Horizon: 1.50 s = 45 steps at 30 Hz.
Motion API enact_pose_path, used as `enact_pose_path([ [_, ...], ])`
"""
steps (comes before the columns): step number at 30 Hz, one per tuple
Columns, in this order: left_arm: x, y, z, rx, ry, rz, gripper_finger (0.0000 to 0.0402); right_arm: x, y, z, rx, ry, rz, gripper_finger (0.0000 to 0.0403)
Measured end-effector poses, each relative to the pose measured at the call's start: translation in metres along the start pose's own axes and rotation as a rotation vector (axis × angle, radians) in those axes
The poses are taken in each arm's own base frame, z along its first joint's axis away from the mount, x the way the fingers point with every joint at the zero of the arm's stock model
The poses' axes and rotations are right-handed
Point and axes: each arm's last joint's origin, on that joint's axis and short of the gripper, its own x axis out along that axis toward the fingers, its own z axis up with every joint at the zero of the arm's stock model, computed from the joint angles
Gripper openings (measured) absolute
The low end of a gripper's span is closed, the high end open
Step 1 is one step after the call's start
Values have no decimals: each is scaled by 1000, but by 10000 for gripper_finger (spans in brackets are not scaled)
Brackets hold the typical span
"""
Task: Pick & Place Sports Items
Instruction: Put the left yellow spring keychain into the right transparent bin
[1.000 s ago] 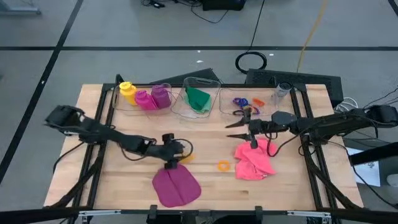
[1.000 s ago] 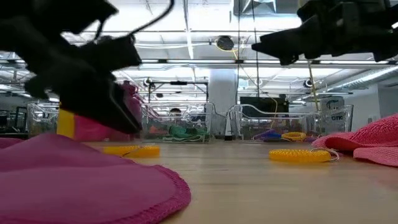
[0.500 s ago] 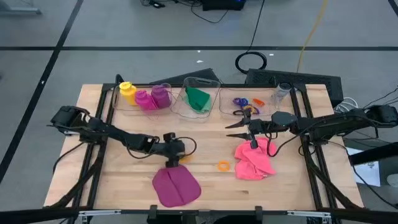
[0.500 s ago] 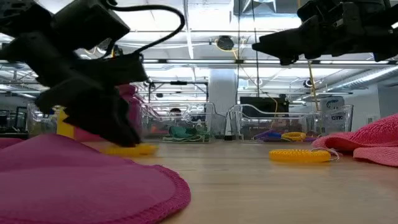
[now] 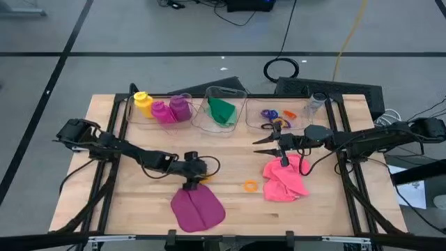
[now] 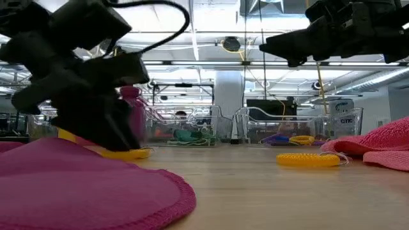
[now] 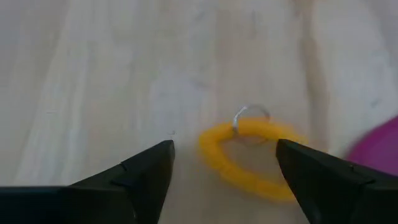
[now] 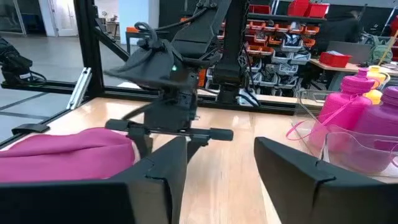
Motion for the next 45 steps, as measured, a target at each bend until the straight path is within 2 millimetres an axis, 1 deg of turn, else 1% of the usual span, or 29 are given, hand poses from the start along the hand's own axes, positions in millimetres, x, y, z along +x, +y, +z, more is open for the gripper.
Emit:
enact_pose_path([
  [3, 0, 1, -3, -19, 28, 10, 194, 0, 0, 0, 0, 0, 0, 129],
  [8, -1, 1, -4, -12, 46, 14, 107, 0, 0, 0, 0, 0, 0, 129],
  [13, -1, 1, -4, 34, 45, 12, 20, 0, 0, 0, 1, 0, 0, 130],
  [14, -2, 1, -3, 44, 41, 16, 9, 0, 0, 0, 1, 0, 0, 130],
  [19, -10, 1, 3, 72, -25, 84, 16, 0, 0, 0, 8, 1, 3, 130],
  [23, -22, -3, 10, 86, -98, 154, 5, 4, 5, -3, 31, -2, 21, 130],
  [29, -42, -13, 22, 114, -256, 276, 4, 19, 15, -10, 28, -65, 9, 130],
  [32, -49, -17, 26, 117, -328, 351, 5, 34, 17, -13, 59, -57, 2, 130],
  [36, -53, -20, 29, 123, -382, 449, 4, 64, 17, -19, 148, -27, 11, 130],
  [41, -55, -20, 30, 111, -403, 518, 4, 100, 16, -31, 205, 6, 12, 130],
  [45, -56, -20, 29, 108, -410, 554, 4, 120, 15, -44, 262, 36, 8, 130],
])
